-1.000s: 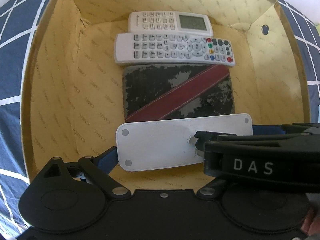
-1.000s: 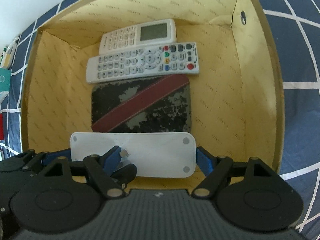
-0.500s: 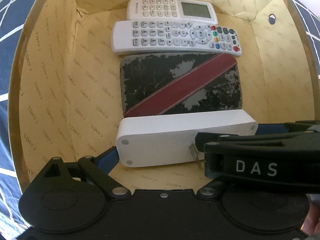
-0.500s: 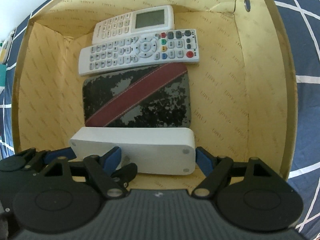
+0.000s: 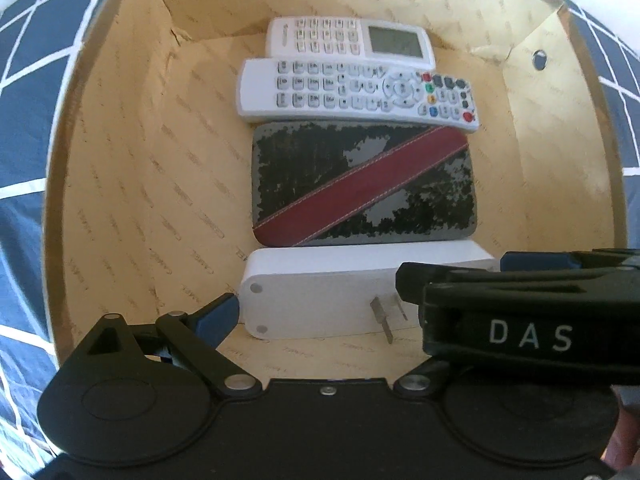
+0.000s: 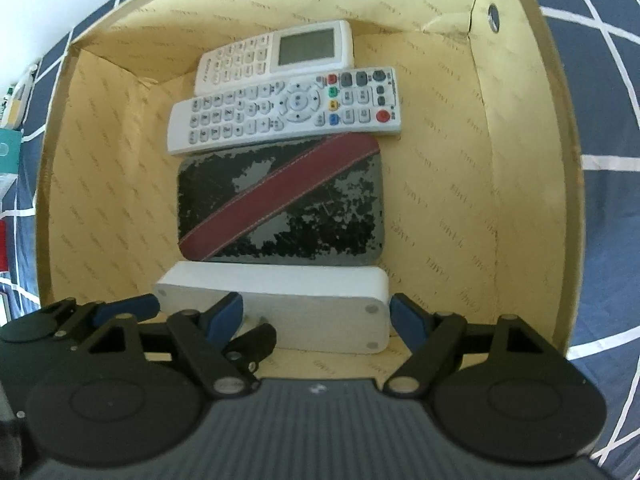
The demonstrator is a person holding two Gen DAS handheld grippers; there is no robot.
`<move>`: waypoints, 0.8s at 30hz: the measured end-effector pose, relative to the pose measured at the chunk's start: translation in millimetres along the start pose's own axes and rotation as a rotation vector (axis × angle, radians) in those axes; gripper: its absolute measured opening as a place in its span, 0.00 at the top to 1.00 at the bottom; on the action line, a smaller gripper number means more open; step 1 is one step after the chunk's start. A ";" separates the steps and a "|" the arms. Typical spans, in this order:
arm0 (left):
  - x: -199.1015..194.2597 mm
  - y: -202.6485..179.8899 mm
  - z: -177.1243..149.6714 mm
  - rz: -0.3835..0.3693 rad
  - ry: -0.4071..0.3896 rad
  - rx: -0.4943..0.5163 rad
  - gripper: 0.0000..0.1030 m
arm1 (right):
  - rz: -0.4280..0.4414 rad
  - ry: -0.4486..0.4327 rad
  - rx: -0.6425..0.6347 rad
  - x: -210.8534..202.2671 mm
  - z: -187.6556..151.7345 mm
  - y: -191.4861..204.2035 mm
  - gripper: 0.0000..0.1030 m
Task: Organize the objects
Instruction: 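Lower the white plate with both grippers into the box beside the patterned case, then open both grippers to release the white plate in the box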
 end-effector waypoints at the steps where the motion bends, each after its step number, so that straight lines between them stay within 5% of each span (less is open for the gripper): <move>1: -3.7 -0.1 -0.2 0.000 -0.009 -0.002 0.06 | 0.002 -0.006 -0.003 -2.2 0.5 0.9 0.22; 15: -69.6 -22.8 -2.8 0.017 -0.171 -0.019 0.05 | 0.048 -0.156 -0.029 -65.9 -5.9 3.7 0.22; 24: -102.2 -59.9 -18.2 0.032 -0.251 0.024 0.00 | 0.039 -0.283 -0.003 -122.6 -18.1 -28.1 0.18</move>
Point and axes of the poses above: each gripper's, at about its wrist camera, not at the fingertips, and x roughly the way its jaws point, y to its left, z to its top, the point moved 9 cm from there along x, roughly the way its jaws point
